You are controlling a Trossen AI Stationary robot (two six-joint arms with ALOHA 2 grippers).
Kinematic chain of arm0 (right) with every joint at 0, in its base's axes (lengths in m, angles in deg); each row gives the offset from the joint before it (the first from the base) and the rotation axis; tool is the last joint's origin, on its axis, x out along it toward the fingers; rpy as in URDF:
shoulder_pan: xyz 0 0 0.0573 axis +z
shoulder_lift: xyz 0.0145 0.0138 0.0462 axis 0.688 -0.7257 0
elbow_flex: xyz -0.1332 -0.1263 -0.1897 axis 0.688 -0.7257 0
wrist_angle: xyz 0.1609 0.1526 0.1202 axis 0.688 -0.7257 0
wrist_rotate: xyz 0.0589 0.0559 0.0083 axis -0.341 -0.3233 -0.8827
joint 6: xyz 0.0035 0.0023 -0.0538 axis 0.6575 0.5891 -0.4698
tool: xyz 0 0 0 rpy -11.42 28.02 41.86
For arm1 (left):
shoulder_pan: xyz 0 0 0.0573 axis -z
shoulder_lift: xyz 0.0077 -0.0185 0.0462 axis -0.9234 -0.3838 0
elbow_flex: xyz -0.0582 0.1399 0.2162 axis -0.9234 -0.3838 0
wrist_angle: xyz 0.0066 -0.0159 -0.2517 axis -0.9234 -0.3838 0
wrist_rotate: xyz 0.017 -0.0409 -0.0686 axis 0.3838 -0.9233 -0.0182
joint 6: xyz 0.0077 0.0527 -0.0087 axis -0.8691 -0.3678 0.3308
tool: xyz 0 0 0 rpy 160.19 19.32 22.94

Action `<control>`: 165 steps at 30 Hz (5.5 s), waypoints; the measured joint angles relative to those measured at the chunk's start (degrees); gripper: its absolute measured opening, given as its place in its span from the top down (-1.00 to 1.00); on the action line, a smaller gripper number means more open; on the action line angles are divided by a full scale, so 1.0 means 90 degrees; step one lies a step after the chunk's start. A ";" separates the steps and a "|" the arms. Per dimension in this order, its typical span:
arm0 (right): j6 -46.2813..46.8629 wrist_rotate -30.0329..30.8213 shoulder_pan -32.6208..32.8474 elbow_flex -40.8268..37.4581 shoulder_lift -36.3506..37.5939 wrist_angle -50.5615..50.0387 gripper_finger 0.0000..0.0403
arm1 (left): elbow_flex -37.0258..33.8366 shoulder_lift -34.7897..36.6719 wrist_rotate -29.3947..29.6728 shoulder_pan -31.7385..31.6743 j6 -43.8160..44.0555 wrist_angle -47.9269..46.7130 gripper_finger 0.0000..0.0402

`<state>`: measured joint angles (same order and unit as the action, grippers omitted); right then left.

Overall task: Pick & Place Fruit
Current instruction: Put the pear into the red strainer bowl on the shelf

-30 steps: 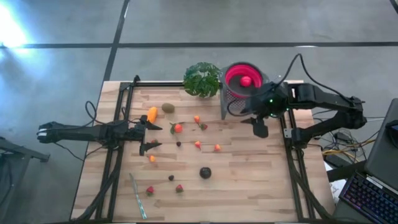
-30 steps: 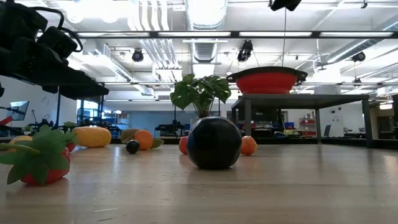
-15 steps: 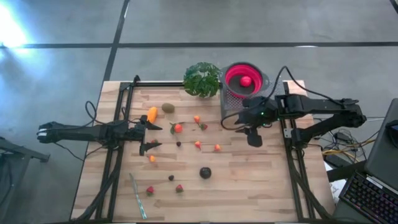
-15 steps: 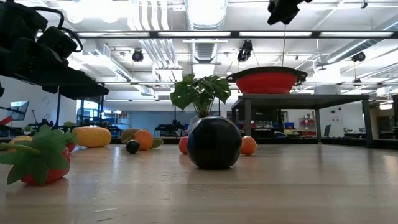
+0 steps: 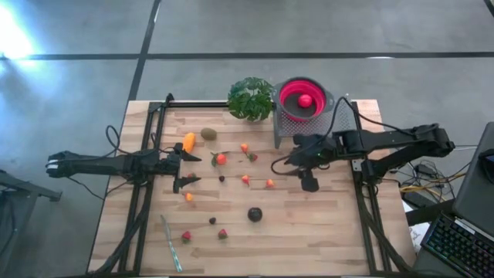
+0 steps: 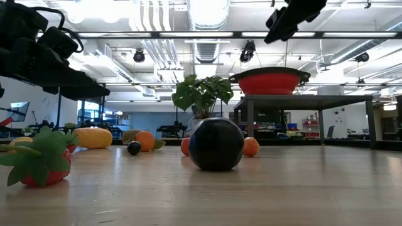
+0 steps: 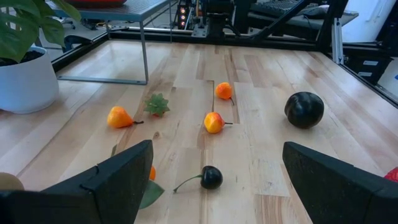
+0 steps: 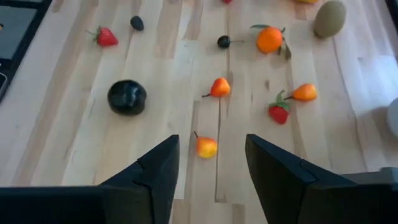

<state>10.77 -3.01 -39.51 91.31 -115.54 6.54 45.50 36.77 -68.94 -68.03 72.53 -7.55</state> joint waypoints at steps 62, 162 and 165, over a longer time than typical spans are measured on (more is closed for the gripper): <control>-0.1029 0.0003 -0.0186 -0.0245 -0.3206 0.1617 -0.13 | -0.0002 0.0002 0.0002 0.0000 0.0001 0.0002 -0.82; -0.1303 0.0398 -0.2592 0.1015 -0.0384 0.0163 0.39 | -0.0002 -0.0002 0.0000 0.0000 0.0000 0.0005 -0.82; -0.1305 0.0394 -0.3153 0.1509 -0.0451 -0.0155 0.35 | -0.0002 -0.0002 0.0002 0.0000 0.0001 0.0005 -0.82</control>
<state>-0.98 0.54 -67.88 104.89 -119.60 5.15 45.48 36.75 -68.92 -68.03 72.53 -7.50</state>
